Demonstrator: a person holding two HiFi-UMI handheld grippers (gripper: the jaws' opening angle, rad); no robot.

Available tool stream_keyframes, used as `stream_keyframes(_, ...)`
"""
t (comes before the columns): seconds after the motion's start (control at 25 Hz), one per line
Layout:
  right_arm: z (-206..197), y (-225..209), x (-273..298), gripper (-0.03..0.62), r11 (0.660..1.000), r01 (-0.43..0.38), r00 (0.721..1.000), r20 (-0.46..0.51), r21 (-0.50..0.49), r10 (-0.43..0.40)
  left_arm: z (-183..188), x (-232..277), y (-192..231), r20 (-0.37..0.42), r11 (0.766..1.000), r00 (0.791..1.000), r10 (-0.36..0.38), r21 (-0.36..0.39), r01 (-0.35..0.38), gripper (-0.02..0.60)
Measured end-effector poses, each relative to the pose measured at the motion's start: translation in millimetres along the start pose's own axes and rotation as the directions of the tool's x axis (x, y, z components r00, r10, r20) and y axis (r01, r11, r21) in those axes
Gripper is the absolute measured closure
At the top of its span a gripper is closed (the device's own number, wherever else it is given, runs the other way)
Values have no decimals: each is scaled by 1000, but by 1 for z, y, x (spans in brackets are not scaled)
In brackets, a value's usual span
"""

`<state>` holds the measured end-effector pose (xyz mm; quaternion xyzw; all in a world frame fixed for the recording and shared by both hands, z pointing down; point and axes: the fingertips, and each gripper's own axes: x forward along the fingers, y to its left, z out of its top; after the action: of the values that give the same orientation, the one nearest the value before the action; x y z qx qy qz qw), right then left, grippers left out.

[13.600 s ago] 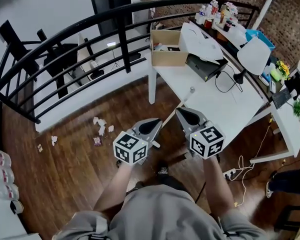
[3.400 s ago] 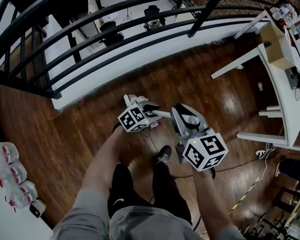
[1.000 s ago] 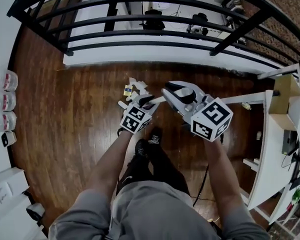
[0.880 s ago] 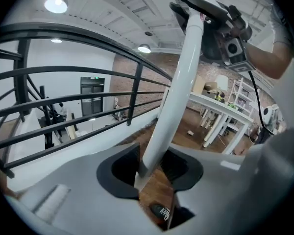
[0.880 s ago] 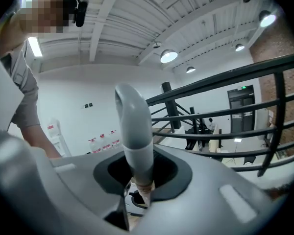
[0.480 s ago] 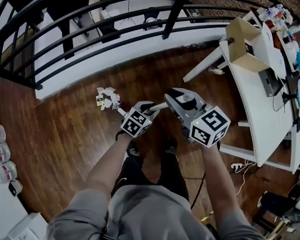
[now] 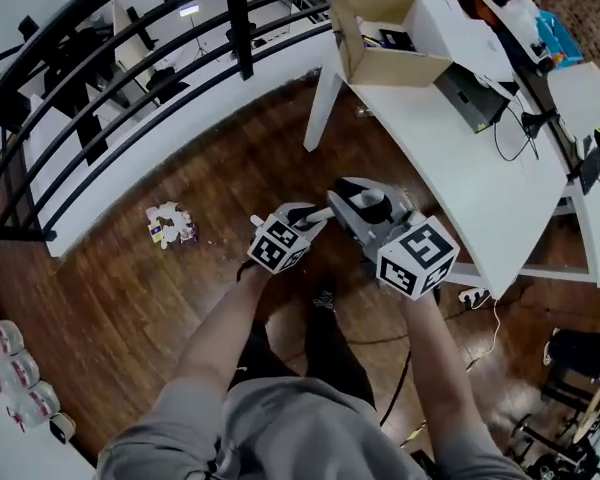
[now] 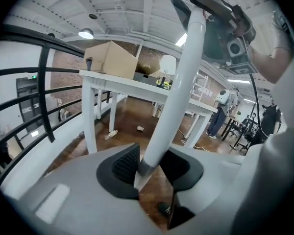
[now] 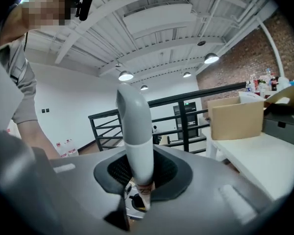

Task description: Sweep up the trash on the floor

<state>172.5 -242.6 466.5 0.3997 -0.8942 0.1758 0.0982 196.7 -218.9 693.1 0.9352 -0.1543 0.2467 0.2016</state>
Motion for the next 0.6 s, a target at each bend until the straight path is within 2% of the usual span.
stream_keyframes(0.28, -23, -71, -61, 534, 999, 52, 999, -11, 10, -52, 19, 89, -42, -25, 999, 998, -49, 20, 50, 465)
stream_keyframes(0.6, -57, -127, -87, 534, 997, 65, 997, -34, 37, -64, 13, 155, -56, -35, 1000, 999, -12, -1, 12, 467)
